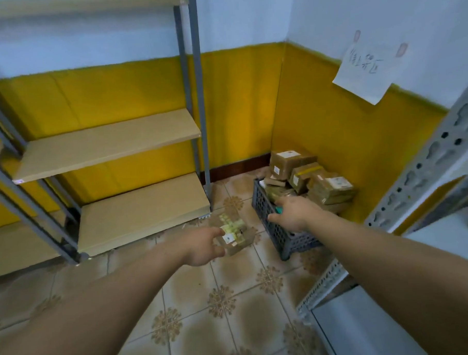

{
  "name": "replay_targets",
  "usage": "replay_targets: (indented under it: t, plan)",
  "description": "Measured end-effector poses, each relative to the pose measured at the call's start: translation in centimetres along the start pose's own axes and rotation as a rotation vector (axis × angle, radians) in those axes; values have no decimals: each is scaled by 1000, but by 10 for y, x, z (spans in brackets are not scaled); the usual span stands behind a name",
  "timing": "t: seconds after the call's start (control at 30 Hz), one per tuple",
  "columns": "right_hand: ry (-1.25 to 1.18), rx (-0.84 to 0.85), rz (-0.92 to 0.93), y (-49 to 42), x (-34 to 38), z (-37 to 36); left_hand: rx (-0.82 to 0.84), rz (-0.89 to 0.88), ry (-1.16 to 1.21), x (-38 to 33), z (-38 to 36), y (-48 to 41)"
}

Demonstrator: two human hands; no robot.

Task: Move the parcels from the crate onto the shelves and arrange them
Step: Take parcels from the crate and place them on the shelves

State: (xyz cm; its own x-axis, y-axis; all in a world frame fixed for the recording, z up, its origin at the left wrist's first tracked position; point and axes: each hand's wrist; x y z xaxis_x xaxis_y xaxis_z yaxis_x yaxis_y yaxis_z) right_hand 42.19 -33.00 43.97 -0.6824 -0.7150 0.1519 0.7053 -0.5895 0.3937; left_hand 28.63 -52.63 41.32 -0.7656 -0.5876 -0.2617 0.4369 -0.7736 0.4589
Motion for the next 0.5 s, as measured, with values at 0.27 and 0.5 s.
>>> replay_targets:
  t: [0.27, 0.5]
  plan:
    - [-43, 92, -98, -119, -1, 6, 33, -93, -78, 45, 43, -123]
    - [-79, 162, -181, -257, -14, -21, 124, -123, -290, 88, 78, -242]
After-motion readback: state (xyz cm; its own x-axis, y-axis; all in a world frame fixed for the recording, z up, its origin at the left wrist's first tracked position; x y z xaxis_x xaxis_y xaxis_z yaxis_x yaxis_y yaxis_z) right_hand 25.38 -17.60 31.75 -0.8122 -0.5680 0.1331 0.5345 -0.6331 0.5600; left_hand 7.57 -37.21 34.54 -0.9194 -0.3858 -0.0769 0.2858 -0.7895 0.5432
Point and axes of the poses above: each hand's wrist, its own y-axis away from the middle knuckle, its own z-axis out of the back of the hand, x = y × z, and after that the axes turned 5 degrees about -x, right-handed
